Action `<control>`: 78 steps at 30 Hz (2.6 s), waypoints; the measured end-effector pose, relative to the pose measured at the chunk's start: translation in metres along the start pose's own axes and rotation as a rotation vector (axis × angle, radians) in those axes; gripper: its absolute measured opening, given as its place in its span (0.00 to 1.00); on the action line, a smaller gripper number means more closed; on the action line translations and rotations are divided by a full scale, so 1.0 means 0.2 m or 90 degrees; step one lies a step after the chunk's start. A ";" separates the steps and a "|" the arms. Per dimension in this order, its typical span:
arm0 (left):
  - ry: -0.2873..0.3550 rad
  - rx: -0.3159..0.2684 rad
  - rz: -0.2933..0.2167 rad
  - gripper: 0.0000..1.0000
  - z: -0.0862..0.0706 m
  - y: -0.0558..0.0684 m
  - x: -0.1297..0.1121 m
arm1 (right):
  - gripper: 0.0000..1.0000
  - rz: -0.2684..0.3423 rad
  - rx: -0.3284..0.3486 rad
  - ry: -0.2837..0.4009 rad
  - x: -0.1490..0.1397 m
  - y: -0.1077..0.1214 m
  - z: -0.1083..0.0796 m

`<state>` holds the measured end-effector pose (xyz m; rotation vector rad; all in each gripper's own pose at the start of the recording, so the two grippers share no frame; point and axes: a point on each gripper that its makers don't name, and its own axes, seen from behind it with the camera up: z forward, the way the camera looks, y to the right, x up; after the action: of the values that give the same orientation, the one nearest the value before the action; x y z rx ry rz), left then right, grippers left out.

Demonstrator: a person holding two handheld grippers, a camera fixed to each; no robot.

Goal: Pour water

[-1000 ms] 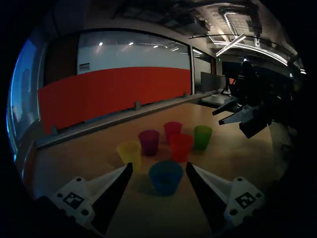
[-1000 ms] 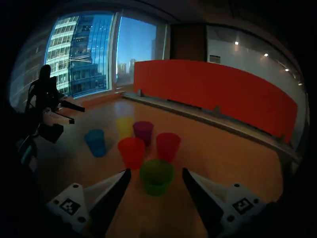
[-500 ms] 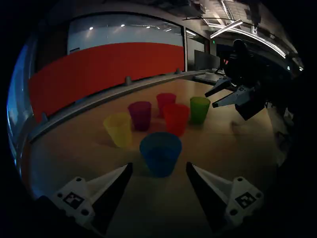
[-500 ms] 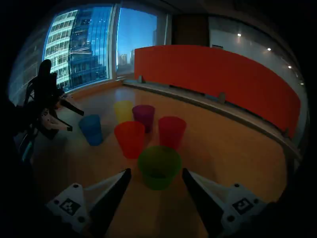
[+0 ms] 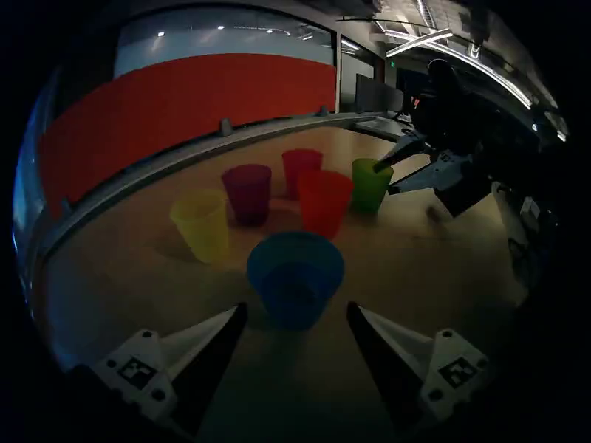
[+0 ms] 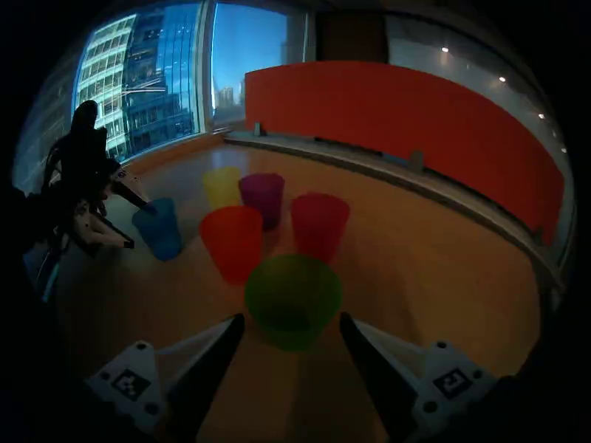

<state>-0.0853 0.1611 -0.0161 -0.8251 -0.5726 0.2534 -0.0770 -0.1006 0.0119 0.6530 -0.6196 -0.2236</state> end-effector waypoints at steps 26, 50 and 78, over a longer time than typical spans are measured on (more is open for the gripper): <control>-0.014 -0.003 0.010 1.00 0.16 -0.02 0.09 | 1.00 0.013 0.006 -0.020 0.02 0.03 0.12; -0.021 -0.002 -0.007 0.85 0.16 -0.02 0.09 | 0.88 0.016 0.016 -0.010 0.02 0.01 0.14; 0.072 0.032 -0.008 0.85 -0.09 -0.02 0.34 | 0.87 0.012 0.027 0.083 0.33 -0.17 -0.10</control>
<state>-0.0191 0.1754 0.0027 -0.7822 -0.4627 0.2078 -0.0125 -0.1415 0.0085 0.6967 -0.5069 -0.1492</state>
